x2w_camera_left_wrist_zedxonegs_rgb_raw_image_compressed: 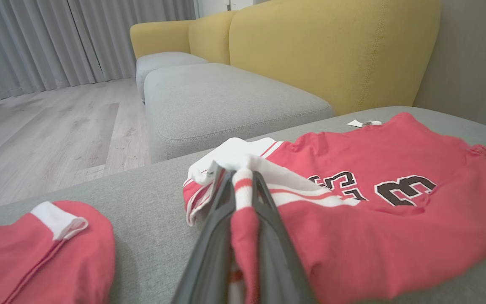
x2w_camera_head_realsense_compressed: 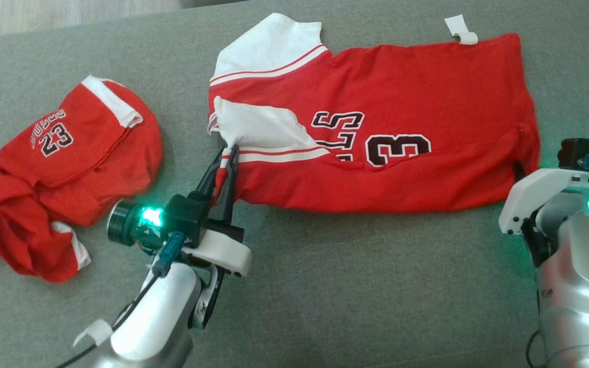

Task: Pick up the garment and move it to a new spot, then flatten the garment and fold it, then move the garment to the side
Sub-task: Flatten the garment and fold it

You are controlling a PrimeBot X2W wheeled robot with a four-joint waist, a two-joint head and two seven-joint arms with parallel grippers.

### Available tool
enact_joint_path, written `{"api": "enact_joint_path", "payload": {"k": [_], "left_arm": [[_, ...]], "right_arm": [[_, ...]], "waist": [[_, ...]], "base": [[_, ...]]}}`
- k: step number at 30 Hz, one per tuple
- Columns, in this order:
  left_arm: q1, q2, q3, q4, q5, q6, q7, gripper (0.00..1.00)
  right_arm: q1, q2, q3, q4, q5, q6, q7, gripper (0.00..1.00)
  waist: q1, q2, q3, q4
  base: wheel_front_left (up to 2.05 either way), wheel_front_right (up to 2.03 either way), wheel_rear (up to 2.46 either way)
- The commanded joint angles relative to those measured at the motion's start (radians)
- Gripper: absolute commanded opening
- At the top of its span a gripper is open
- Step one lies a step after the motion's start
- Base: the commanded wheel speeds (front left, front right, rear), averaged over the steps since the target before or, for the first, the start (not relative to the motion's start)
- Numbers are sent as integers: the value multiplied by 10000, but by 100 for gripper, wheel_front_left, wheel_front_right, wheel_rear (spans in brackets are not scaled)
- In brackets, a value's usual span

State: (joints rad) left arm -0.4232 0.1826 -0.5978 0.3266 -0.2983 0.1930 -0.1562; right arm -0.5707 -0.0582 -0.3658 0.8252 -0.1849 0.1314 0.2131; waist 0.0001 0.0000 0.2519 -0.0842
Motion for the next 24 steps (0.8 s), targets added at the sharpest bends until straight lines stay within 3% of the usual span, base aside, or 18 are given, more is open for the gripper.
{"api": "enact_joint_path", "payload": {"k": [1,14,24], "left_arm": [[-373,224,322,-193,59,51,24,0],[427,509,228,744,-364,103,1030,0],[1199,484,-284,624,-718,-87,2239,0]], "right_arm": [[59,-167,194,100,-77,-7,-24,0],[794,-1036,1206,-433,889,-7,-86,0],[2767,-1601,1850,-2680,2279,-7,1283,0]], "waist": [[-1,0,-72,-54],[-1,0,-1082,-460],[-1,0,-1905,-479]], "base": [[0,0,0],[0,0,0],[0,0,0]]}}
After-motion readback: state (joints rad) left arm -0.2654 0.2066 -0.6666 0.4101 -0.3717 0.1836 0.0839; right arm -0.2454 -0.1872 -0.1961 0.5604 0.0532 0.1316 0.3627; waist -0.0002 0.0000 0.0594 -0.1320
